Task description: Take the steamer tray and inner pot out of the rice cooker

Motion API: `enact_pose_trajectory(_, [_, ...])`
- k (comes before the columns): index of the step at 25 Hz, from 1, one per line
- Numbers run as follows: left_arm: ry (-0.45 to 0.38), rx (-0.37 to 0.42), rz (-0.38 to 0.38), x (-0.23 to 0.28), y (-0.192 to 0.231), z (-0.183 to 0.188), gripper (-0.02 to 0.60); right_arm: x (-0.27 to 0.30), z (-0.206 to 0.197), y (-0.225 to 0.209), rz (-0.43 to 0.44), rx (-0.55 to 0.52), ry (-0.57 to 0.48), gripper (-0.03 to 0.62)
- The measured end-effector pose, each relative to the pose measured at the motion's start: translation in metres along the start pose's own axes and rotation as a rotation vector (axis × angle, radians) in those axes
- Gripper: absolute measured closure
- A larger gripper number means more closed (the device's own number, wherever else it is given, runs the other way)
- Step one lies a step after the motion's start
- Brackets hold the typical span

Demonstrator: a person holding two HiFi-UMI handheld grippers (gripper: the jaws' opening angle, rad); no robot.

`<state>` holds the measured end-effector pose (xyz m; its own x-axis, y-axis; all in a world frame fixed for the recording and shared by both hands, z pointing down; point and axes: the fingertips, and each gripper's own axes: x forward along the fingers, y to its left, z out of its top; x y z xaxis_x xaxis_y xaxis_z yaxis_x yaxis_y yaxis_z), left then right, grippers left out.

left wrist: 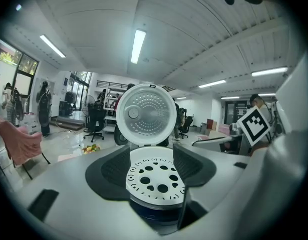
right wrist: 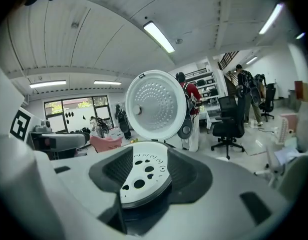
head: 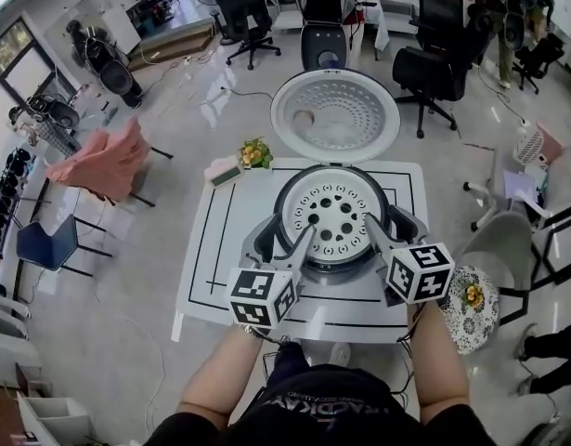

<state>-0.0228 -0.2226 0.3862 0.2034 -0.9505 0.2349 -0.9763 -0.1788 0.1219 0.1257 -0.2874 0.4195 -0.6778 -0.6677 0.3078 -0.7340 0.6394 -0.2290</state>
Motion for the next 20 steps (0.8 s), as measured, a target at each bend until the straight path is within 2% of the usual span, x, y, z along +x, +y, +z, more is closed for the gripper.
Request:
enact_pose_trajectory(3, [0.032, 0.021, -0.020, 0.011, 0.014, -0.006, 0.322, 0.008, -0.002, -0.002, -0.050, 0.003, 0.008, 0.395])
enact_pose_trajectory(13, [0.159, 0.172, -0.051, 0.056, 0.051, -0.031, 0.307, 0.027, -0.026, -0.017, -0.236, -0.002, 0.068, 0.395])
enact_pose_trajectory(20, [0.230, 0.209, -0.092, 0.083, 0.057, -0.050, 0.301, 0.029, -0.036, -0.032, -0.349, -0.052, 0.111, 0.395])
